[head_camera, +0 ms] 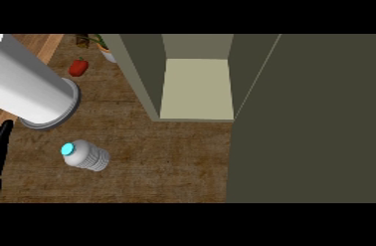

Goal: Pick up the bottled water, place it into the cabinet and close the cabinet

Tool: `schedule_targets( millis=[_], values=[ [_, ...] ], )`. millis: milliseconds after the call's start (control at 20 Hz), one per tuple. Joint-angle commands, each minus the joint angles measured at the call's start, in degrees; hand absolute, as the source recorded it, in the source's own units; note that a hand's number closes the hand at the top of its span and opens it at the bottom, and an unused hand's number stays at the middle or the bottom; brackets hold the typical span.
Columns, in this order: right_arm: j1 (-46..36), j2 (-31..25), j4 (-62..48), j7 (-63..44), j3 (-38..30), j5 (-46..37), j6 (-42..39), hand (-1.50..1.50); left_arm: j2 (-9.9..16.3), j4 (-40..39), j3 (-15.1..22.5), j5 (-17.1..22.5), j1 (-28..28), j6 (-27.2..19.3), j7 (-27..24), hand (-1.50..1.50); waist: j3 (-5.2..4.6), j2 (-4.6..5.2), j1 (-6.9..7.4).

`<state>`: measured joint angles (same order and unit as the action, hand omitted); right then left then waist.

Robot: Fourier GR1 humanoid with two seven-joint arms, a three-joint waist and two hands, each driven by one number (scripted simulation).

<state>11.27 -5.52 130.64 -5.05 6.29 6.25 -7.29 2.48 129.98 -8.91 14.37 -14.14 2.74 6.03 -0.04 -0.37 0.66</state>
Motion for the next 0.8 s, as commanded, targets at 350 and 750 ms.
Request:
schedule_targets(
  millis=[350,750],
  values=[
    [0.6,-0.9,15.5,-16.0,2.7,4.1,2.0,-1.5,-1.5,15.8,0.8,3.9,-3.6,-6.7,15.2,-1.5,0.03,0.24,-0.41],
    [-1.7,1.2,17.9,-21.0,9.3,-1.7,6.3,-1.5,-1.9,18.0,3.1,1.9,-7.4,-7.6,16.1,-1.5,-0.01,0.13,-0.05]
  ],
)
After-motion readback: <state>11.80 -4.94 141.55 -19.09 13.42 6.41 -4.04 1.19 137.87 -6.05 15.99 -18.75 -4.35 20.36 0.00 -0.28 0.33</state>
